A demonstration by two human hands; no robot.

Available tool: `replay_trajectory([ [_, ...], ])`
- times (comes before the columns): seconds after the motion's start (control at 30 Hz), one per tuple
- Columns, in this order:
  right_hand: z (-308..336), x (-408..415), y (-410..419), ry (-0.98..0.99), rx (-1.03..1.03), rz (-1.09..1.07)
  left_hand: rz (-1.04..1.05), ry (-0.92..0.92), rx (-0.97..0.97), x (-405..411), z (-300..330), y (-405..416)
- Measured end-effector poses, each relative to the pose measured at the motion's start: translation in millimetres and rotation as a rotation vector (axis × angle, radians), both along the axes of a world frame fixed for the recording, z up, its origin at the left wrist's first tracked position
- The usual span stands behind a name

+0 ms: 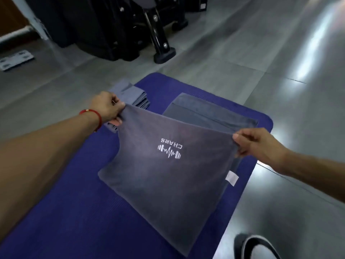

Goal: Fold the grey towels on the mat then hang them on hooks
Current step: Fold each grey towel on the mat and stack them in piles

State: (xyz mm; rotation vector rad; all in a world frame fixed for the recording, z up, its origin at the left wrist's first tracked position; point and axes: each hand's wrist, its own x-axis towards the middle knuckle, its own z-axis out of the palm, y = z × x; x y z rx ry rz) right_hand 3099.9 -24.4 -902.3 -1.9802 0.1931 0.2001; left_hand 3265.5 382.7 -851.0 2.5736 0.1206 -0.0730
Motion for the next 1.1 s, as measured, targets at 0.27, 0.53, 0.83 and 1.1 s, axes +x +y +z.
replay_trajectory([
  [0.27,-85.0,56.7,-74.0,-0.040,-0.218,-0.322,-0.073,-0.088,0.098,102.2,-39.5,-128.6],
  [0.53,-143.1,154.0,-126.2,-0.060,-0.319,-0.628,-0.065,-0.155,0.235,194.5,-86.8,-207.6],
  [0.83,-192.1,149.7,-114.9,-0.225,-0.416,-0.674,0.103,-0.003,0.327,242.3,-161.0,-242.6],
  [1.1,-200.9,153.3,-118.5,-0.290,-0.478,-0.672,0.034,0.094,0.177,254.8,-186.7,-247.3],
])
